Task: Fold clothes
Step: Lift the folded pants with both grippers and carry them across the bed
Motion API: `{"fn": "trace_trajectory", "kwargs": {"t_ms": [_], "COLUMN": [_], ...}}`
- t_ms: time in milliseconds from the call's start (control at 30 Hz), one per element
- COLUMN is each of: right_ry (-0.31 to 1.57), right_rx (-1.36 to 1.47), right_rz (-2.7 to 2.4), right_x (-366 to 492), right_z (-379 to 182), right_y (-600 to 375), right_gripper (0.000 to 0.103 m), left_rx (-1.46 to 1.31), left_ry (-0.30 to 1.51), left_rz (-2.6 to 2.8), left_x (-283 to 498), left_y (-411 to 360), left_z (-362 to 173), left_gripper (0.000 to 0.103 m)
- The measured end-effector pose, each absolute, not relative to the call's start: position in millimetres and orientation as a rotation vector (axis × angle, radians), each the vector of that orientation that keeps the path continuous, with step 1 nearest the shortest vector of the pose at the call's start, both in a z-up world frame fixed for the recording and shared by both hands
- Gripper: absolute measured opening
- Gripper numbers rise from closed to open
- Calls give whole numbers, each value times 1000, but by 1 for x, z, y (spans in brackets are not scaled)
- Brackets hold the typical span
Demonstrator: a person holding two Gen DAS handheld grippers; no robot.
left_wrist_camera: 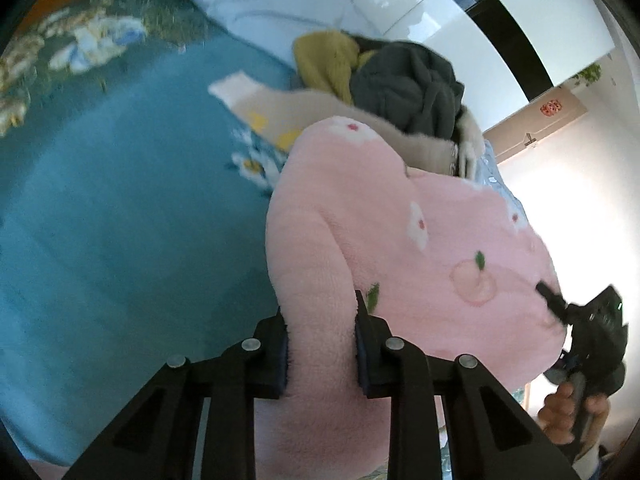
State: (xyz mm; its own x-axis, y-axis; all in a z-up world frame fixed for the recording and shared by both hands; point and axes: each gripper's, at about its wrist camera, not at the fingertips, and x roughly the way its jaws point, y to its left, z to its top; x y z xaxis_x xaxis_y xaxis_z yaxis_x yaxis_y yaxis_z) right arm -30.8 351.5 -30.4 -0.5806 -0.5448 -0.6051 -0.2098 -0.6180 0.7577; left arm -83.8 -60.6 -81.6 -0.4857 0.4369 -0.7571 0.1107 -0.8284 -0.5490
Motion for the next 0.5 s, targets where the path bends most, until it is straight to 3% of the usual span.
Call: {"fn": "trace_trajectory", "kwargs": {"t_ms": [33,233,500], "right_ry": [-1227,-1118,-957], "right_rx": [1304,1271,1327], "right_rz": [-2299,-2221,-2047], "right_x": [-35,-55,-103], "right_z": [-25,-3,-8], "right_y": [341,250,95], "right_gripper": [40,40,40], "left_rx": [-1458,-1333,-1293], "left_ry": [-801,-847,-938], "left_rz": [2426,2545,2723], "left_x": [-71,-50,-44], "left_y": [-68,-152,-277], "left_z": [-55,-11,-11], "left_gripper": [26,26,27]}}
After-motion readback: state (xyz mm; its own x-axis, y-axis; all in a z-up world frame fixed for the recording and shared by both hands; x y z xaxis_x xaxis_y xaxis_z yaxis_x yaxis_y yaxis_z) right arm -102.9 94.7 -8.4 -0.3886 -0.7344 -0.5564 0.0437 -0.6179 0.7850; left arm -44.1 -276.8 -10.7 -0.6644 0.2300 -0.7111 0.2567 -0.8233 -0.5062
